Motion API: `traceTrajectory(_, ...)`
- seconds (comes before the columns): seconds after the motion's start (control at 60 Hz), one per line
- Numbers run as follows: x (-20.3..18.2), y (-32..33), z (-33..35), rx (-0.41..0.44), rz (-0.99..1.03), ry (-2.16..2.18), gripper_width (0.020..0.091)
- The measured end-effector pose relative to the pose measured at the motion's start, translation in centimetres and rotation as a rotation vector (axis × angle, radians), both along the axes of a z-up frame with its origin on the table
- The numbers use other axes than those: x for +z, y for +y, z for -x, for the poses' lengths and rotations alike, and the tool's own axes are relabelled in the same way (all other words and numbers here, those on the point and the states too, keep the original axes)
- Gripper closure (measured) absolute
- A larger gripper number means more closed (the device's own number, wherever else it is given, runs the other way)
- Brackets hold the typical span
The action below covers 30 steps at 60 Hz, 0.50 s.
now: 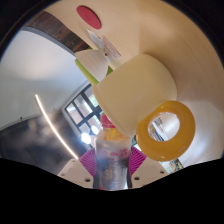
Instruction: Pour water
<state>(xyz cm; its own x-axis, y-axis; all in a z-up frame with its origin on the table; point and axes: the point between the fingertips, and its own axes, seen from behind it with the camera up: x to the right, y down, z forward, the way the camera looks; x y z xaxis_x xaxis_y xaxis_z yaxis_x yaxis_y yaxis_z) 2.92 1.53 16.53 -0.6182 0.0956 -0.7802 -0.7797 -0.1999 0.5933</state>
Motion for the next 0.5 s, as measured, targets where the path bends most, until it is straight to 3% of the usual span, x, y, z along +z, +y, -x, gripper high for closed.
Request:
traceTrajectory(0.1,0.0,-0.9,1.8,0.017,0.006,-0.079,0.0734)
traceTrajectory(0.167,2.0,-2.0,3.2,0.028,-0.035,-0.244,0.0734)
traceTrajectory(0.233,4.5,-6.1,4.3,-0.016,-0.144,-0.52,0.0733)
traceTrajectory(0.317,9.8,-10.2,3.9,-0.145,-0.27,-0.916,0.0734)
traceTrajectory(0.4,14.8,-13.1,0.7,-0.355,-0.294,-1.311,0.0734)
traceTrajectory(0.5,17.9,-16.4,-4.8,-0.538,-0.284,-1.663,0.0734)
